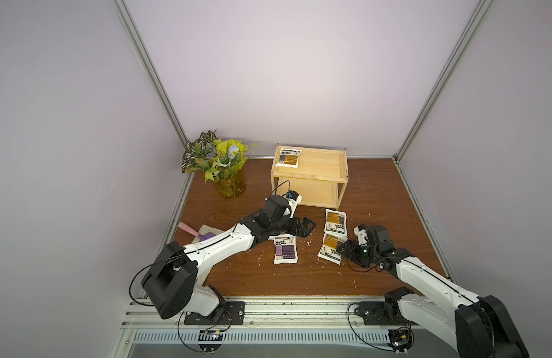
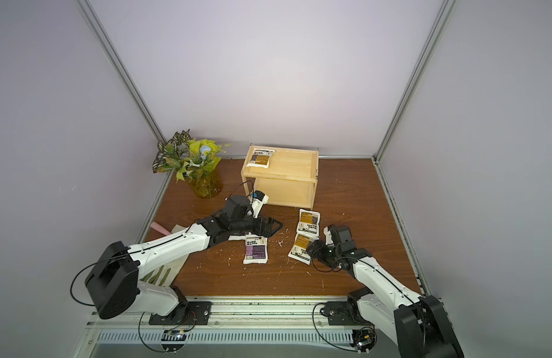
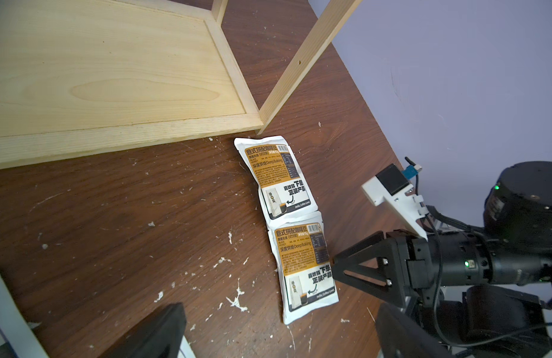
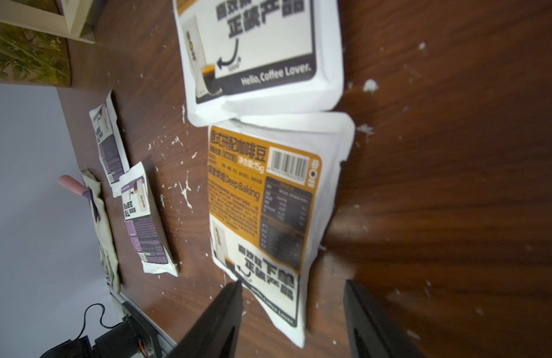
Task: Place the bagged coffee beans on the shelf by color
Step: Pick up the bagged coffee beans at the center of the board.
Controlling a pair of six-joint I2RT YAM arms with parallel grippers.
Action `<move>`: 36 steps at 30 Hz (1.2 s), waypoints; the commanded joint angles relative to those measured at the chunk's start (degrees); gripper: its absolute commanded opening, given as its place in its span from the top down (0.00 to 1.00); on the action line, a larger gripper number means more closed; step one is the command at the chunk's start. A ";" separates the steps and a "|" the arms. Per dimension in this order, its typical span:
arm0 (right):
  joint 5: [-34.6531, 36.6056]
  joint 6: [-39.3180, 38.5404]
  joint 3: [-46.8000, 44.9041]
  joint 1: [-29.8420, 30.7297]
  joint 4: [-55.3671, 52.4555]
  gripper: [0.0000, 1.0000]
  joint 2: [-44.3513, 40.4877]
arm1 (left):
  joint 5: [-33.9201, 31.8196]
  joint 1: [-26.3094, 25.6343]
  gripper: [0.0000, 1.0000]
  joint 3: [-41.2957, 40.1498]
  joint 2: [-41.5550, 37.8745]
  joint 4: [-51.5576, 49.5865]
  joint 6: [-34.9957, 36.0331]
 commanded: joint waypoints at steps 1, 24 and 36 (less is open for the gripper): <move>-2.09 -0.69 1.23 -0.19 4.19 0.41 2.48 | 1.30 -0.59 0.00 0.33 0.84 1.30 0.93; -10.30 1.43 6.18 2.29 17.07 0.46 15.35 | 8.74 -0.58 0.00 2.96 10.79 -1.15 4.14; -8.33 2.07 4.92 4.42 17.44 0.47 16.48 | 11.90 -0.59 0.00 4.90 16.61 -2.50 5.50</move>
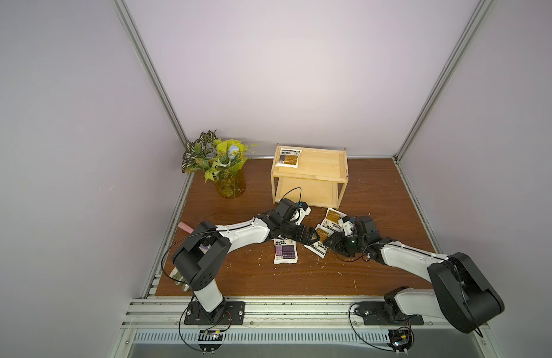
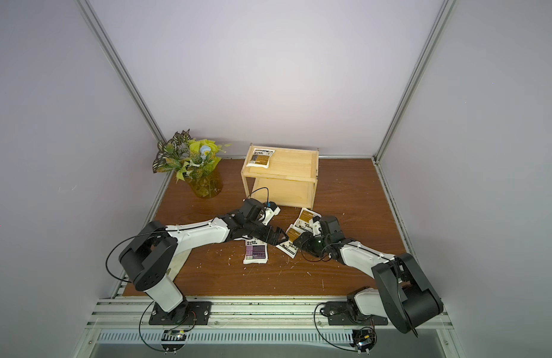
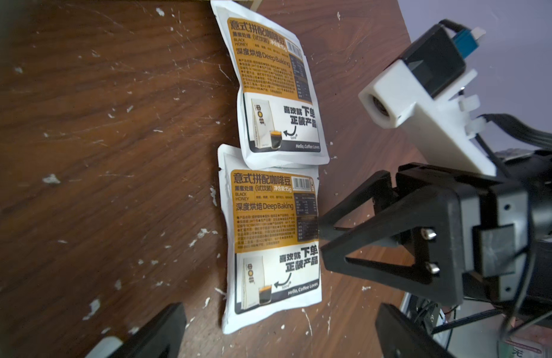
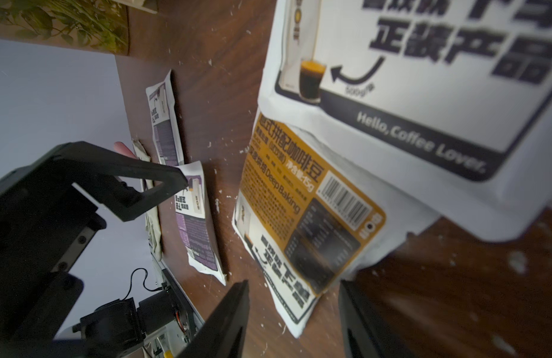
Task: Place the bagged coffee beans on the shelf by color
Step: Pick up the bagged coffee beans at the center of the board.
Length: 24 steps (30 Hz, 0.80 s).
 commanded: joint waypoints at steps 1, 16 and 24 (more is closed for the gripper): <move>1.03 0.43 -0.07 0.42 0.66 0.47 -0.25 | 2.15 -0.54 0.00 1.59 1.31 -1.16 1.37; 4.29 5.57 -6.36 0.42 7.47 0.51 -1.62 | 9.70 -0.47 0.02 4.07 6.99 0.69 0.75; 2.58 7.19 -7.16 0.51 12.21 0.52 1.05 | 12.68 -0.46 0.02 4.53 8.59 1.19 0.50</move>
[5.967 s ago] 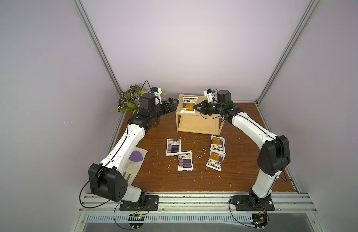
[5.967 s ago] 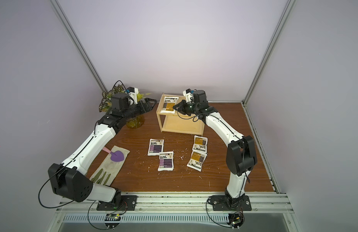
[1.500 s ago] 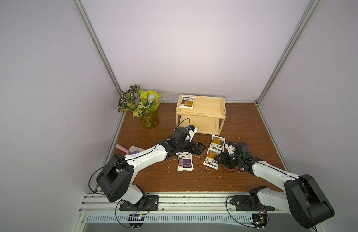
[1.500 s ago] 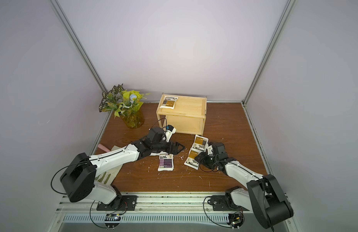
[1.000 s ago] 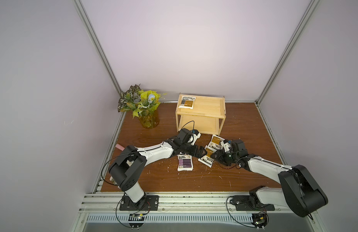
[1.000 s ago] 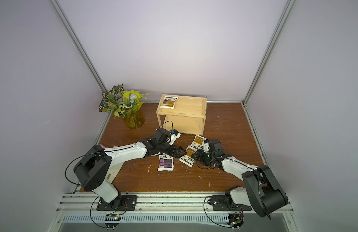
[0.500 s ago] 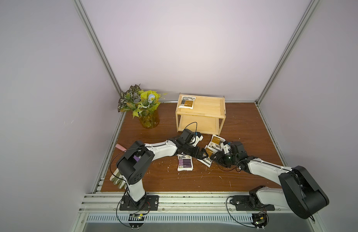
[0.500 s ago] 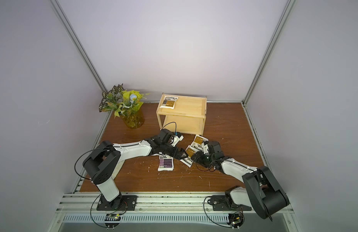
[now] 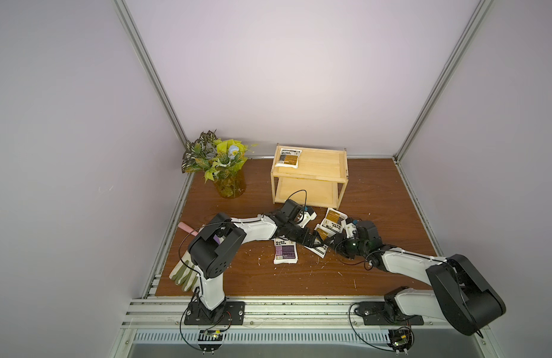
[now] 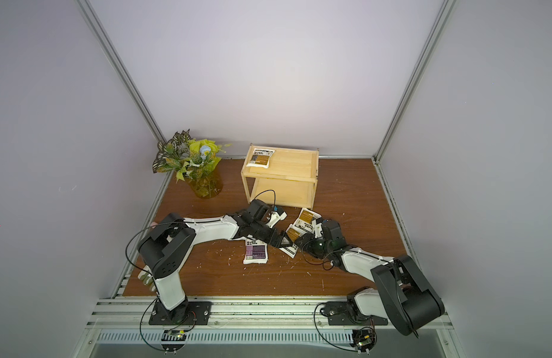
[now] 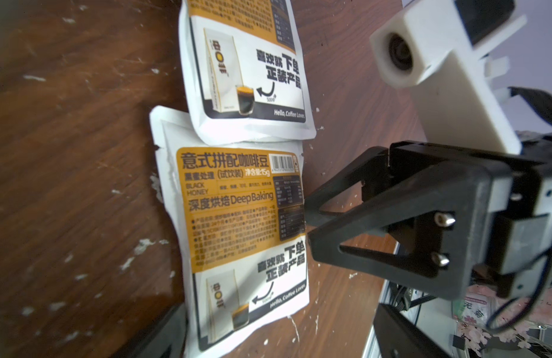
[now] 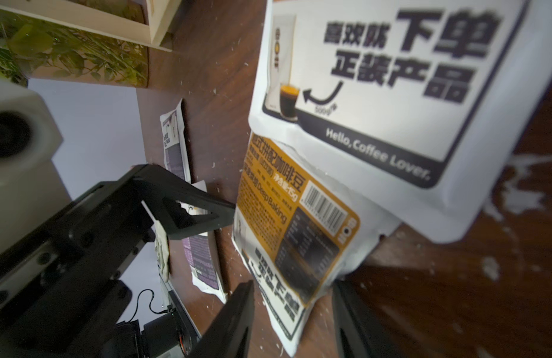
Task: Place the bagged coffee beans on the shelf by color
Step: Pick up the bagged coffee beans at the center of the board.
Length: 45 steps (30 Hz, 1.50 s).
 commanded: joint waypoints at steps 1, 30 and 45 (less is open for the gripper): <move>-0.38 1.49 -1.60 0.47 0.86 0.52 1.71 | 3.19 -0.54 0.02 0.95 0.80 1.21 -0.30; -3.90 0.55 -3.35 0.47 -0.97 1.00 -1.67 | 4.40 -0.50 0.03 -0.12 -0.45 1.99 -0.89; -3.70 -1.49 -1.00 0.47 -14.45 1.00 -14.21 | -5.14 6.57 0.00 7.88 -13.71 -10.77 5.21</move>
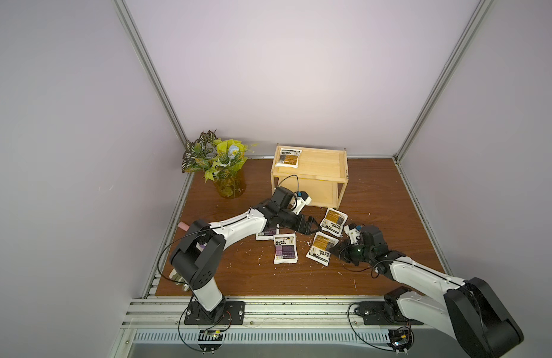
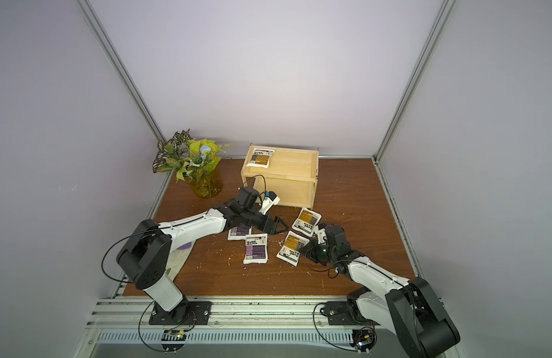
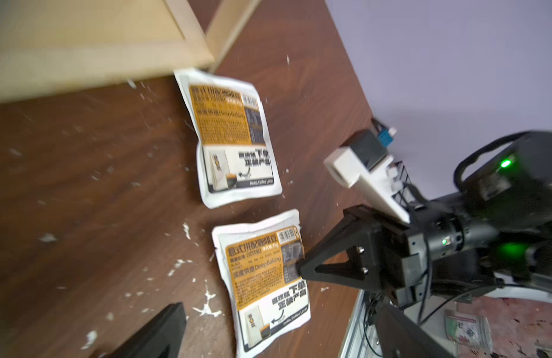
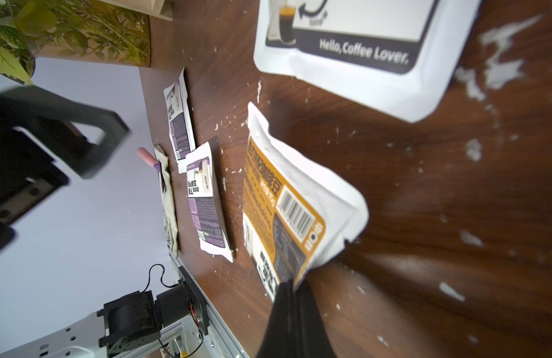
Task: Place the bagged coffee beans on the shelf by color
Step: Pick up the bagged coffee beans at the center of the board, then place the bagged coffee beans on the shelf.
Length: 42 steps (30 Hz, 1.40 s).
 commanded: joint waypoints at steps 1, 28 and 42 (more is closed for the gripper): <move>-1.10 -1.49 2.49 0.21 -4.11 1.00 -2.25 | -3.91 1.24 0.00 4.21 -3.93 -5.46 3.57; -8.92 -8.09 42.28 0.03 -18.81 1.00 4.23 | -19.95 16.89 0.00 20.75 -13.78 -7.98 -5.89; -8.95 -14.35 68.79 -7.61 -25.68 1.00 24.79 | -15.42 16.92 0.00 24.66 -8.42 -10.02 -3.41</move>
